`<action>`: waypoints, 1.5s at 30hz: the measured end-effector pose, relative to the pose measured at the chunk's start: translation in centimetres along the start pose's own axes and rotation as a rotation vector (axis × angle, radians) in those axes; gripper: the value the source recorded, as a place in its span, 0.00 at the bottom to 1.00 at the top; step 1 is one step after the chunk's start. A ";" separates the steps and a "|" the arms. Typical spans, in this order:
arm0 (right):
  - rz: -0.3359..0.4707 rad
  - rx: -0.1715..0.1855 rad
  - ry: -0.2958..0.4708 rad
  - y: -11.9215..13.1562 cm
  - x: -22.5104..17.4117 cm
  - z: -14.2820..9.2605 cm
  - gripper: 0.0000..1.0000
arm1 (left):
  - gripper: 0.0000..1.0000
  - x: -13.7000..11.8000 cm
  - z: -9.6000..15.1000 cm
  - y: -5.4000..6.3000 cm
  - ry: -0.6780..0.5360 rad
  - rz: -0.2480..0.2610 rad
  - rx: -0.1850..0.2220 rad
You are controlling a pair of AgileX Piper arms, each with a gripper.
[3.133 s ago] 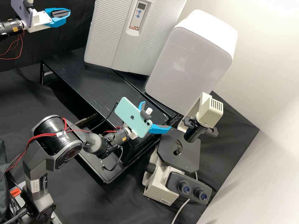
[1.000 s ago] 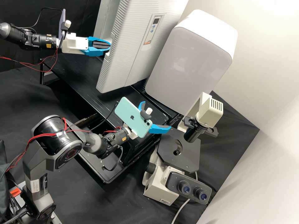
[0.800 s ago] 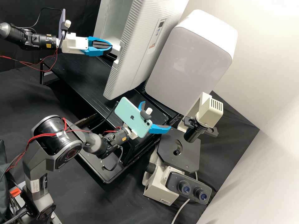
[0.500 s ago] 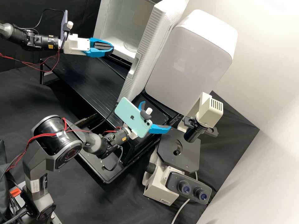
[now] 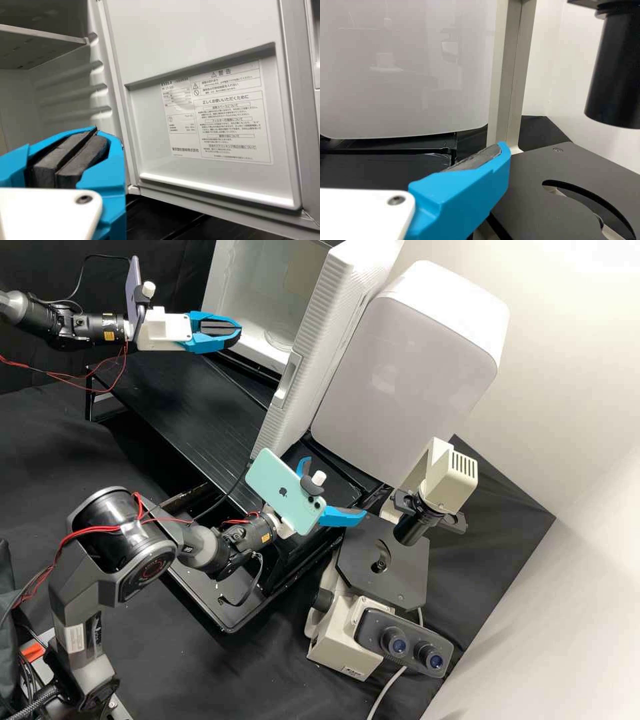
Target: Open the incubator door
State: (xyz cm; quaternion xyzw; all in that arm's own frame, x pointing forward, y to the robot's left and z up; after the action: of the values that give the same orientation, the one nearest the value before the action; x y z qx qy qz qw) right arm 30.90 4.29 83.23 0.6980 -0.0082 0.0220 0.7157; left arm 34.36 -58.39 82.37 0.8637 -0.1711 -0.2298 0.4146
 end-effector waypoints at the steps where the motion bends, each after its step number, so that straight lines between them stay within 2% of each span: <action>1: 0.000 0.000 0.000 0.0 0.0 0.0 1.00 | 0.00 0.0 0.0 0.0 0.000 0.000 0.000; 6: 0.000 0.000 0.000 0.0 0.0 0.0 1.00 | 0.00 0.1 0.2 -0.1 -0.025 -0.013 -0.006; 10: 0.000 0.000 0.000 0.0 0.0 0.0 1.00 | 0.00 0.8 0.6 -0.2 -0.053 -0.023 -0.049; 13: 0.000 0.000 0.000 0.0 0.0 0.0 1.00 | 0.00 1.8 1.3 -0.5 -0.091 -0.032 -0.062; 21: 0.000 0.000 0.000 0.0 0.0 0.0 1.00 | 0.00 4.9 2.8 -0.4 -0.181 -0.052 -0.062; 30: 0.000 0.000 0.000 0.0 0.0 0.0 1.00 | 0.00 7.7 2.1 -0.9 -0.171 -0.086 -0.097; 33: 0.000 0.000 0.000 0.0 0.0 0.0 1.00 | 0.00 8.1 2.0 -0.9 -0.172 -0.084 -0.110; 45: 0.000 0.000 0.000 0.0 0.0 0.0 1.00 | 0.00 8.2 2.1 -0.7 -0.170 -0.086 -0.104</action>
State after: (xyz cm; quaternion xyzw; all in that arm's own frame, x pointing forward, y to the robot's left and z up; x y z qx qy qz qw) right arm 30.90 4.29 83.23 0.6980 -0.0082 0.0220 0.7157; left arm 40.19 -63.29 78.61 0.8249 -0.1564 -0.3285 0.4326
